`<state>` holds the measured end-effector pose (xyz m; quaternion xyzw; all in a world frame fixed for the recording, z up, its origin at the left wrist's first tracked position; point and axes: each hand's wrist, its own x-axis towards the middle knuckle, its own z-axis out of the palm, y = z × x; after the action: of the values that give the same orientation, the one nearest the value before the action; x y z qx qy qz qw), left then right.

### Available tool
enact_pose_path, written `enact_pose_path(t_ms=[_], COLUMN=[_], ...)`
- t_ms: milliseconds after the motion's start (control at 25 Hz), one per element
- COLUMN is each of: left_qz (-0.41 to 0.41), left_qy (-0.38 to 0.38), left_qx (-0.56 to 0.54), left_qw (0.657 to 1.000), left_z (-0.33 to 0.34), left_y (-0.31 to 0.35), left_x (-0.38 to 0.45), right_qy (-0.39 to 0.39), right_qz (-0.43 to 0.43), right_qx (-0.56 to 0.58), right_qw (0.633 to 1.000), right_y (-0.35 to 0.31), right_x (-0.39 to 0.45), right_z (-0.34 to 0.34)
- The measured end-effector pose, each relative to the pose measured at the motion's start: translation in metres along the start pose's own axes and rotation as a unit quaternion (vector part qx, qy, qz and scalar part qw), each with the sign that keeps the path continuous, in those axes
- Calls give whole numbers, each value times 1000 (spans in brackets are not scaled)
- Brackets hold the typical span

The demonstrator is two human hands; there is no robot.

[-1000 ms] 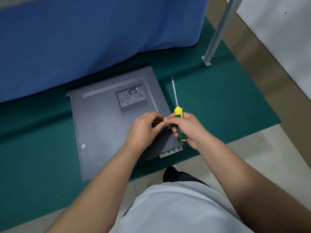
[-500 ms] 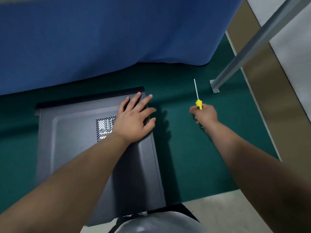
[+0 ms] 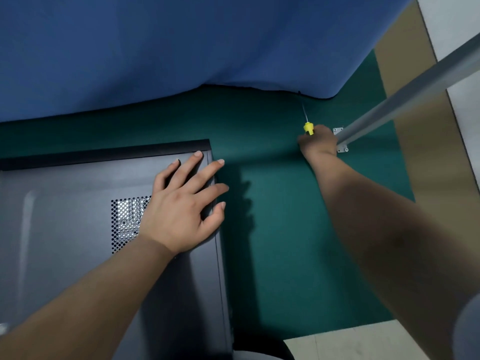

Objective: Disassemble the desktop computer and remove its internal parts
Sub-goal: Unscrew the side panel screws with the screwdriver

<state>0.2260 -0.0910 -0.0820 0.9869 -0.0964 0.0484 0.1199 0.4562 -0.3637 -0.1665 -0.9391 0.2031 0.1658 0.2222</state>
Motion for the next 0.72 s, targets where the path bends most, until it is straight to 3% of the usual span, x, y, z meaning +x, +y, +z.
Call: enact_pose_path(t_ms=[480,720], left_qz=[1,4], left_qy=[11,14], left_qx=[12,2], left_qw=[1000,1000], left_z=[2,2], left_y=[-3,-6], left_x=[-3,-2], right_qy=[29,62], right_qz=[-4,46], right_qx=[66,197], right_qw=[997,977], right_y=[5,42], right_x=[-1,-73], right_z=[4,12])
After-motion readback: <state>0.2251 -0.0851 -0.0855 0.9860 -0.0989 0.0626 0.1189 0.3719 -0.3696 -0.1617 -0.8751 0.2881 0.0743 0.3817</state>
